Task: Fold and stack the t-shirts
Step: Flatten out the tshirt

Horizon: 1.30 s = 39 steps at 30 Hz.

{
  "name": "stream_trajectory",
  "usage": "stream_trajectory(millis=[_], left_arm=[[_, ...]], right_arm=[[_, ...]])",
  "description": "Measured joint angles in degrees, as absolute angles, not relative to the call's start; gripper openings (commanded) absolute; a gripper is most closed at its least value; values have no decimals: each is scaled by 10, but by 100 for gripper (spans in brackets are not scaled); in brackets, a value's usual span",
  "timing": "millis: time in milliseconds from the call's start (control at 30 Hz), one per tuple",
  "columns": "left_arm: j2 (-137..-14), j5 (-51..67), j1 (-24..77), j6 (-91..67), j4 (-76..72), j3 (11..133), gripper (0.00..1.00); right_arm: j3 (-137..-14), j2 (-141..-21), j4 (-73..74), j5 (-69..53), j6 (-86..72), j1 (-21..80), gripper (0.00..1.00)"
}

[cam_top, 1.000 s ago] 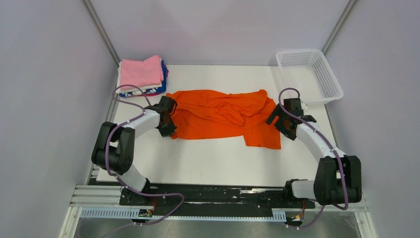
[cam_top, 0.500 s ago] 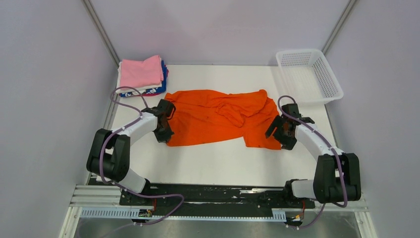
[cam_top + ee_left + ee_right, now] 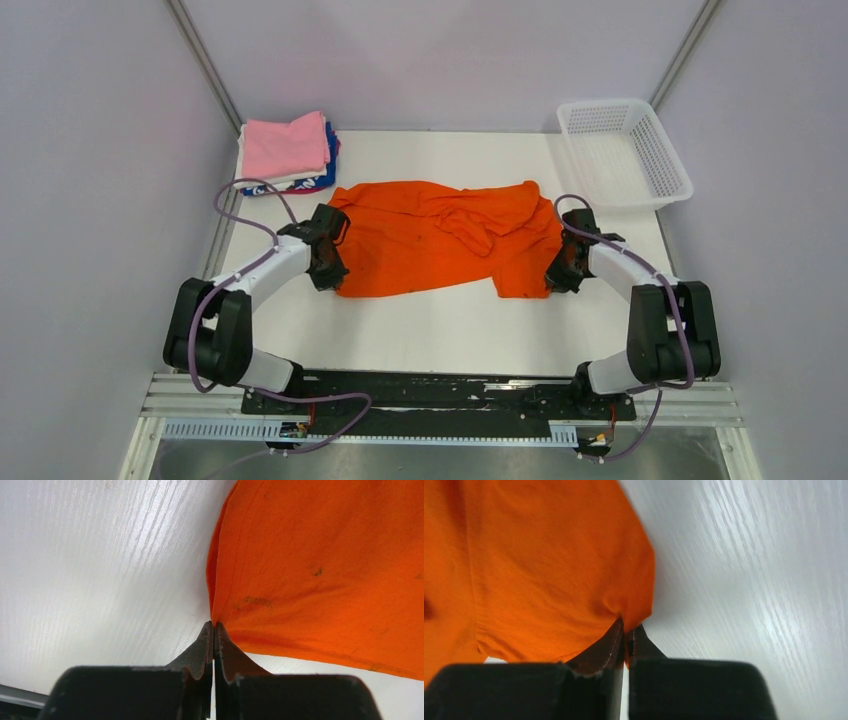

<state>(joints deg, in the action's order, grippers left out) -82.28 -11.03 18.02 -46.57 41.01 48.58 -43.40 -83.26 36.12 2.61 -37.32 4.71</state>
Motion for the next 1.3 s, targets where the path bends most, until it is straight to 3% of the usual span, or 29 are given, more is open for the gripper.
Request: stream_trajectory(millis=[333, 800, 1300], left_arm=[[-735, -93, 180, -457, 402, 521, 0], [-606, -158, 180, -391, 343, 782, 0], [-465, -146, 182, -300, 293, 957, 0]], right_arm=[[-485, -764, 324, 46, -369, 56, 0], [-721, -559, 259, 101, -295, 57, 0], [-911, -415, 201, -33, -166, 57, 0]])
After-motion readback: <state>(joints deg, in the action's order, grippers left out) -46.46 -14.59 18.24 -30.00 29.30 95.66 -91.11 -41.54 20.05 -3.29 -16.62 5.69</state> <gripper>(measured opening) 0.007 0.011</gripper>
